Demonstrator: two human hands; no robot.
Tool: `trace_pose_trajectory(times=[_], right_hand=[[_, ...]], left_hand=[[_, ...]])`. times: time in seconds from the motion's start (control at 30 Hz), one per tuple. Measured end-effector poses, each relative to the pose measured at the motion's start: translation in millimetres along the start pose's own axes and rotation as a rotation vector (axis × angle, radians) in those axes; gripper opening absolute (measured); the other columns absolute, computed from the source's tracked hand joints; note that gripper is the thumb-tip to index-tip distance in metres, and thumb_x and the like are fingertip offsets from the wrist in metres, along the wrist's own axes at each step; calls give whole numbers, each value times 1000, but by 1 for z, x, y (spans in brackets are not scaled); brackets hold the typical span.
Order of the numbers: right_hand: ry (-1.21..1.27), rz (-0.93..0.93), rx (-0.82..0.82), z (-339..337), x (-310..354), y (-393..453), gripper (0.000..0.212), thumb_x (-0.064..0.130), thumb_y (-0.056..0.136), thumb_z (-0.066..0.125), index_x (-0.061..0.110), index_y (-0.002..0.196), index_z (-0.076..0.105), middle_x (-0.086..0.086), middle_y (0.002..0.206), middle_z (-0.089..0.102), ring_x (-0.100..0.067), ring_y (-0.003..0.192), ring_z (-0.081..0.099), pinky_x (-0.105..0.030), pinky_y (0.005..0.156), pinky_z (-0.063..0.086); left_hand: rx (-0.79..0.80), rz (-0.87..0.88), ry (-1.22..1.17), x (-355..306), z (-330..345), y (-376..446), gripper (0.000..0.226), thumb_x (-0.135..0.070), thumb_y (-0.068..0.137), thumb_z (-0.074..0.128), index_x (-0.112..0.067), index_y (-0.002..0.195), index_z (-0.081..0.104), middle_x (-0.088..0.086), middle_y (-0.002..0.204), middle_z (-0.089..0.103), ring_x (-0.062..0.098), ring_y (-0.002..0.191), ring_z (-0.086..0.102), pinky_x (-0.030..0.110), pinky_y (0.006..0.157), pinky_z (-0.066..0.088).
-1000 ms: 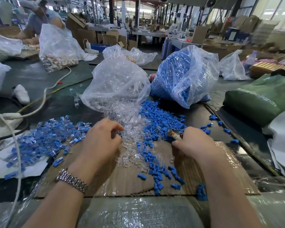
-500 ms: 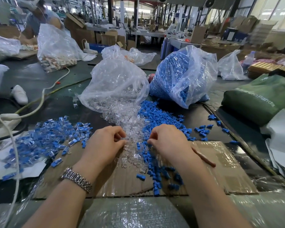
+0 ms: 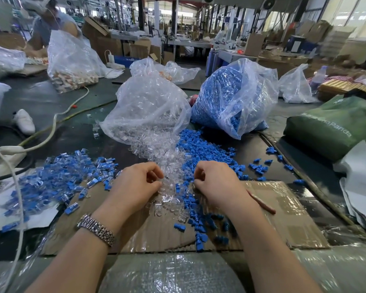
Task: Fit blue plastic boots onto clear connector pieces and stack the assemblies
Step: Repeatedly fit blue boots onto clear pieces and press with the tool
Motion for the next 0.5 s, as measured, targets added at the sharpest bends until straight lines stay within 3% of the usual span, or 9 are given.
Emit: trace_pose_trajectory(times=[0.13, 0.33, 0.5], right_hand=[[33, 1, -7, -1, -3, 1, 4, 28, 94, 69, 26, 94, 65, 4, 100, 70, -19, 97, 64, -42, 90, 56], [74, 14, -25, -3, -4, 2, 5, 28, 95, 69, 27, 92, 65, 4, 97, 70, -18, 94, 64, -40, 87, 57], [117, 26, -54, -4, -6, 1, 3, 27, 95, 68, 27, 93, 66, 4, 94, 71, -18, 90, 65, -41, 86, 58]], left_hand=[[76, 70, 29, -3, -1, -3, 23, -21, 90, 74, -40, 100, 70, -21, 94, 61, -8, 83, 57, 6, 60, 39], [-6, 22, -16, -2, -5, -4, 15, -29, 83, 83, -34, 91, 71, -18, 81, 67, -6, 76, 61, 10, 64, 42], [-43, 12, -94, -5, -8, -4, 16, -17, 89, 74, -32, 92, 68, -13, 85, 68, -1, 78, 63, 13, 64, 45]])
Point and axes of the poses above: each hand's wrist, its own y-axis towards the middle knuckle, its own z-axis out of the palm, x = y × z, the point moved 1 cm from there along y, towards the middle knuckle
